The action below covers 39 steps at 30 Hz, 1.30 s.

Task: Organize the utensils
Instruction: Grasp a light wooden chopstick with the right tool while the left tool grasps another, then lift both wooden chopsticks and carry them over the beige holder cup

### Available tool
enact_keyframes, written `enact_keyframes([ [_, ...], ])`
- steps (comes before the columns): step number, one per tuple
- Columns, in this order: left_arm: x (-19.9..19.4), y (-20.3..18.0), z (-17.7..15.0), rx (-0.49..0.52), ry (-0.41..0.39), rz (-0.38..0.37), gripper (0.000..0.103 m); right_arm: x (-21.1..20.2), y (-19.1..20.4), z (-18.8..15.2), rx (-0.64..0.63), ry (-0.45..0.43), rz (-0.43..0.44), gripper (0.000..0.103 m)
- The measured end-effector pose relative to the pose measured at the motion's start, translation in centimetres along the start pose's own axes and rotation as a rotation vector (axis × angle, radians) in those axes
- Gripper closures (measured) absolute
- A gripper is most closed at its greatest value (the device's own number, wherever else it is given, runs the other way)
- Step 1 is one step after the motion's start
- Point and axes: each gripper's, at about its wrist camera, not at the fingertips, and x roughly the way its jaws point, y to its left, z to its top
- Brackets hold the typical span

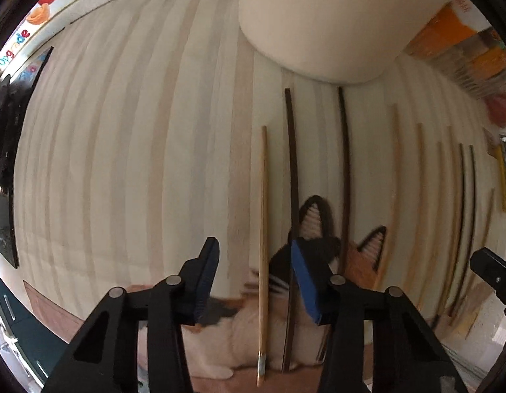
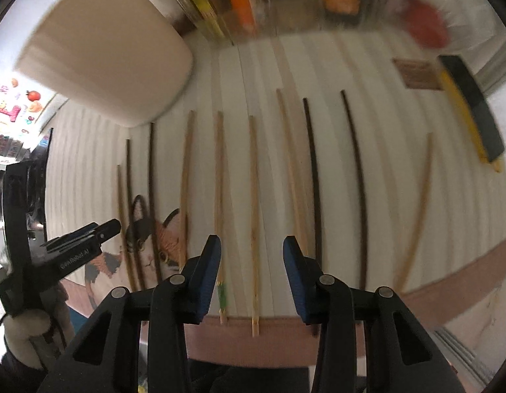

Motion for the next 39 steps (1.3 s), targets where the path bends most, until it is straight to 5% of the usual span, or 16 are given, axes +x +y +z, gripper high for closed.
enact_keyframes([
  [2,0.3,0.0,0.1,-0.020,-0.010,0.002,0.064,1.8,-0.1,1.0,-0.002,0.038,0.000,0.061],
  [4,0.6,-0.1,0.0,-0.022,-0.007,0.024,0.091,3.1,-0.1,1.7,-0.005,0.065,-0.001,0.061],
  [6,0.9,0.0,-0.3,-0.039,-0.005,0.027,0.098,4.1,0.0,2.3,-0.008,0.090,-0.003,0.061],
  [13,2.4,1.7,-0.7,-0.072,-0.014,0.025,0.098,7.2,1.8,4.1,-0.071,0.125,-0.082,0.061],
  [19,1.8,4.0,-0.1,-0.064,0.006,0.015,0.098,8.0,3.1,3.8,-0.097,0.126,-0.158,0.095],
  [22,1.0,4.9,0.0,-0.037,0.023,0.010,0.098,8.4,3.0,2.1,-0.101,0.210,-0.117,0.096],
  [26,0.8,4.8,-0.5,-0.004,0.024,0.004,0.096,8.3,2.6,1.0,-0.105,0.209,-0.128,0.096],
  [39,1.4,3.4,1.1,0.042,0.035,0.010,0.096,9.5,4.3,2.7,-0.099,0.339,-0.250,0.095],
])
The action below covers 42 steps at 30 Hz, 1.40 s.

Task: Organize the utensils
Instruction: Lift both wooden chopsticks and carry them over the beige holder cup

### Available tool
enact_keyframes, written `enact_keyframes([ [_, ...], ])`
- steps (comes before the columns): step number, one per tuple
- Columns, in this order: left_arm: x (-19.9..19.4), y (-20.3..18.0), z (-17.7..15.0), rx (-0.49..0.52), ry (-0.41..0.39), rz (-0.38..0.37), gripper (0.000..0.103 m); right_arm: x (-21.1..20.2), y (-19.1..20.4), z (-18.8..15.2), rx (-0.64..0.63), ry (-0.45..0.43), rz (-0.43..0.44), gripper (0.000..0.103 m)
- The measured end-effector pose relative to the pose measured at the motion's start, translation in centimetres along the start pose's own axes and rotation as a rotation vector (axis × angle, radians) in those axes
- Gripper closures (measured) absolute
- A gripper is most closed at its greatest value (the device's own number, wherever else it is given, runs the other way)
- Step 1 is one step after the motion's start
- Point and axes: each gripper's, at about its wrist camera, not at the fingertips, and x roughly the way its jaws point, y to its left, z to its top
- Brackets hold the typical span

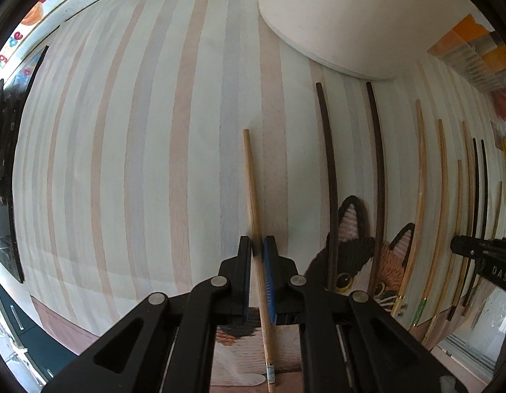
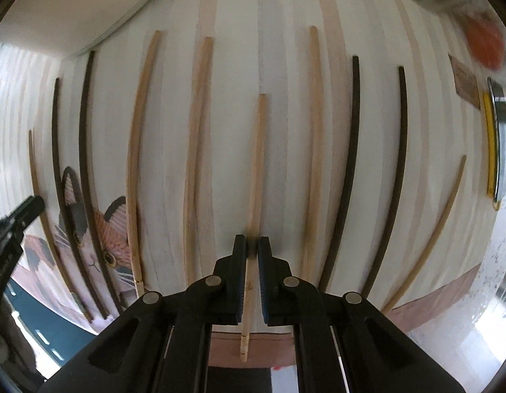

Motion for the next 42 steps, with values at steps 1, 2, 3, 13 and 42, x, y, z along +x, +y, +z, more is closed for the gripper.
enact_keyframes([
  [1,0.0,-0.4,0.1,0.005,-0.002,0.006,0.097,0.0,-0.2,0.4,0.003,0.008,0.005,0.095],
  [2,0.0,-0.7,0.2,0.014,-0.008,0.013,0.097,0.1,-0.5,0.5,0.005,0.013,0.010,0.095],
  [3,0.0,-0.8,0.1,0.022,-0.019,0.012,0.098,0.0,-0.5,0.5,0.008,0.012,0.012,0.095],
  [13,-3.2,0.4,-1.4,0.020,-0.116,-0.001,0.099,-1.8,-1.5,-2.8,0.063,-0.173,0.107,0.096],
  [42,-32.2,1.0,2.1,0.002,-0.755,-0.230,0.099,-28.6,-1.5,-7.2,0.019,-0.917,0.393,0.096],
])
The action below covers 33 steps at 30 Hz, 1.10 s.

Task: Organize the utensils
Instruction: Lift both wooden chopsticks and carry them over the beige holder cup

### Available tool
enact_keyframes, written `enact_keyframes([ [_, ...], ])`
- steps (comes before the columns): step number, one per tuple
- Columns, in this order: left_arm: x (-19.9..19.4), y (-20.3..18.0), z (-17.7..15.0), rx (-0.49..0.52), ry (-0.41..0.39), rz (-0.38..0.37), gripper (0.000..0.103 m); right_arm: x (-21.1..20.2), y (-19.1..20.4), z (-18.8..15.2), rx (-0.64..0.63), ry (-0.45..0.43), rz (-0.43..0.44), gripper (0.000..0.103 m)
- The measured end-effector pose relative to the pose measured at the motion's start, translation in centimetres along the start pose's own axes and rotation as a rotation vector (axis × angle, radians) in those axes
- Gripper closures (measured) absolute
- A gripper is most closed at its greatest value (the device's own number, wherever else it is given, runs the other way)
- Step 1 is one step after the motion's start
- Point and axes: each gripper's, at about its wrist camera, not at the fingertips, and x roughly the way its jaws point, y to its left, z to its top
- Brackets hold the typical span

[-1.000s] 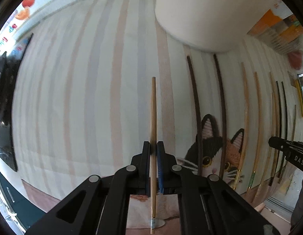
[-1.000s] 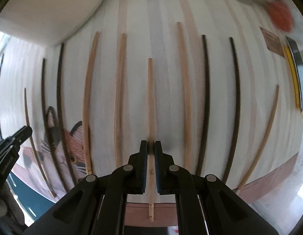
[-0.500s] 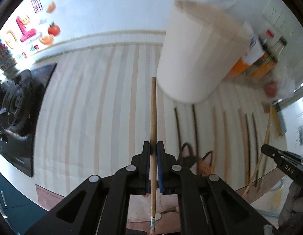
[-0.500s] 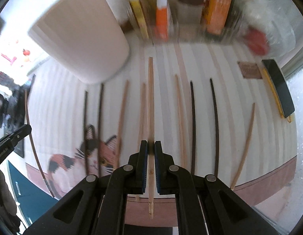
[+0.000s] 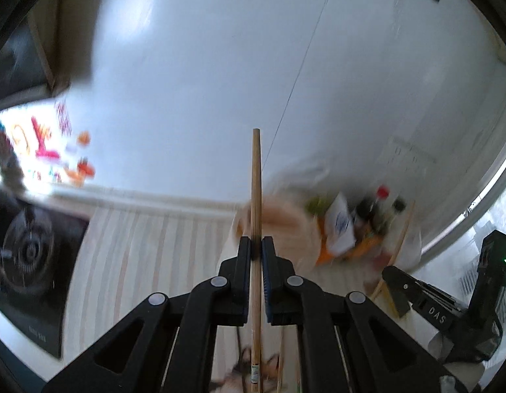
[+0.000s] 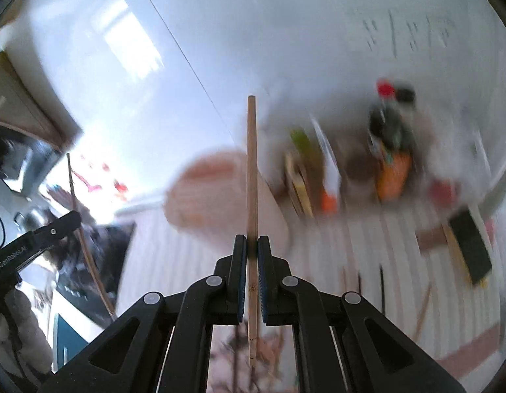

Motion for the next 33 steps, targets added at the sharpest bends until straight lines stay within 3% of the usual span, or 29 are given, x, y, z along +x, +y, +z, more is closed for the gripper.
enact_keyframes([
  [8,3.9,-1.9,6.9,0.035,-0.108,-0.045,0.099,1.2,3.9,8.0,-0.025,-0.177,0.018,0.096],
  [14,9.5,-1.4,9.6,0.030,-0.125,-0.090,0.099,3.8,4.3,11.4,-0.003,-0.276,-0.004,0.096],
  [22,15.4,0.8,10.8,-0.007,-0.114,-0.106,0.099,7.5,3.5,13.8,0.067,-0.322,0.005,0.096],
  [33,16.0,0.7,8.8,0.051,-0.052,-0.116,0.099,9.8,5.2,12.9,-0.012,-0.269,0.007,0.096],
])
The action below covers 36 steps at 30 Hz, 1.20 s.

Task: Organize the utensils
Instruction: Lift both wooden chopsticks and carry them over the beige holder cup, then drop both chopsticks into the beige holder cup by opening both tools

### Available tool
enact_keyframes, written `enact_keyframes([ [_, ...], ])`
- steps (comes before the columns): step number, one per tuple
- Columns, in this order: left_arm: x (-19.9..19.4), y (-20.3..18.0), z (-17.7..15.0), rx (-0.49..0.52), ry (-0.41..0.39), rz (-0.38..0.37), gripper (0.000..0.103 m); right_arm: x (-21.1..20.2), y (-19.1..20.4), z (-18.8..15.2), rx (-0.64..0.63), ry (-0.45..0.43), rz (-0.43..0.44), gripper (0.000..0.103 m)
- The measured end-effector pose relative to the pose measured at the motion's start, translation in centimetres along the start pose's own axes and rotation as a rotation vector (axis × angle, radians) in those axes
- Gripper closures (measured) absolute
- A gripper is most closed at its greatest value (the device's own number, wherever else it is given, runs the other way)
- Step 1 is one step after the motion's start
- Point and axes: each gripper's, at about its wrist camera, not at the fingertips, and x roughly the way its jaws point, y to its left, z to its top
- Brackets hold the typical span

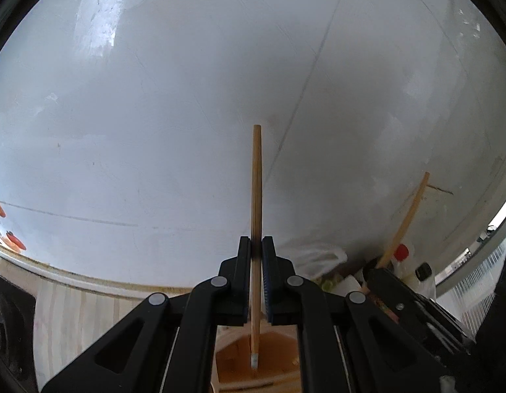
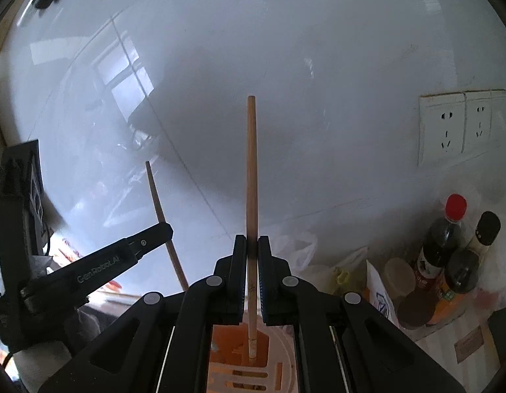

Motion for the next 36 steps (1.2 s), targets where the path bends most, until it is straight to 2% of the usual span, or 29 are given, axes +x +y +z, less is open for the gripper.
enact_keyframes([
  [4,-0.8,0.1,-0.4,0.004,0.076,-0.019,0.096,0.2,0.5,-0.7,-0.023,0.041,0.025,0.096],
  [6,-1.5,0.1,-0.6,0.008,0.128,-0.002,0.095,0.7,0.4,-1.1,-0.030,0.116,0.051,0.096],
  [8,-2.6,-0.4,-0.4,0.026,0.167,0.023,0.084,0.5,0.0,-1.3,-0.035,0.167,0.068,0.093],
  [9,-3.7,-0.3,-0.4,0.036,0.160,0.048,0.064,0.4,-0.3,-1.4,-0.039,0.184,0.071,0.080],
  [10,-4.5,0.0,-0.4,0.037,0.148,0.062,0.040,-0.2,-0.5,-1.4,-0.031,0.190,0.070,0.057],
  [12,-6.9,0.4,-0.6,0.020,0.102,0.097,0.017,-1.6,-1.2,-0.9,-0.008,0.170,0.072,0.035],
  [15,-10.0,0.9,-1.5,0.010,0.038,0.176,0.009,-5.1,-2.7,-0.6,0.025,0.125,0.062,0.034],
  [16,-10.7,0.7,-2.1,0.010,0.025,0.203,0.000,-5.8,-3.0,-0.6,0.028,0.125,0.051,0.034],
  [17,-11.4,0.8,-2.8,0.005,0.005,0.219,0.000,-6.8,-3.3,-0.8,0.032,0.125,0.035,0.034],
  [19,-12.1,0.2,-4.5,0.016,-0.015,0.265,0.000,-8.8,-4.1,-1.4,0.047,0.112,0.008,0.022],
  [21,-13.0,0.2,-6.4,0.025,-0.020,0.313,0.000,-10.3,-4.7,-2.2,0.058,0.106,-0.011,0.016],
  [22,-12.9,-0.1,-7.5,0.028,-0.016,0.324,0.000,-11.4,-5.3,-3.1,0.071,0.093,-0.012,0.015],
  [24,-12.4,-0.3,-9.8,0.033,0.024,0.336,0.000,-12.6,-6.1,-4.8,0.084,0.081,-0.033,0.003],
  [25,-12.0,-0.5,-10.7,0.037,0.047,0.338,0.000,-12.9,-6.6,-5.8,0.091,0.088,-0.050,0.001],
  [27,-10.2,-1.3,-12.7,0.057,0.096,0.358,0.000,-12.9,-7.4,-7.3,0.100,0.119,-0.087,0.001],
  [30,-7.4,-1.7,-16.0,0.082,0.174,0.393,0.000,-11.9,-8.8,-10.2,0.123,0.211,-0.107,0.001],
  [33,-5.1,-1.3,-19.3,0.078,0.277,0.397,0.000,-10.2,-9.8,-13.6,0.117,0.306,-0.149,0.003],
  [35,-3.6,-1.0,-21.2,0.064,0.345,0.392,0.000,-8.7,-10.2,-15.4,0.109,0.384,-0.160,0.016],
  [36,-2.8,-0.8,-22.2,0.056,0.379,0.388,0.000,-7.9,-10.4,-16.6,0.111,0.432,-0.154,0.026],
])
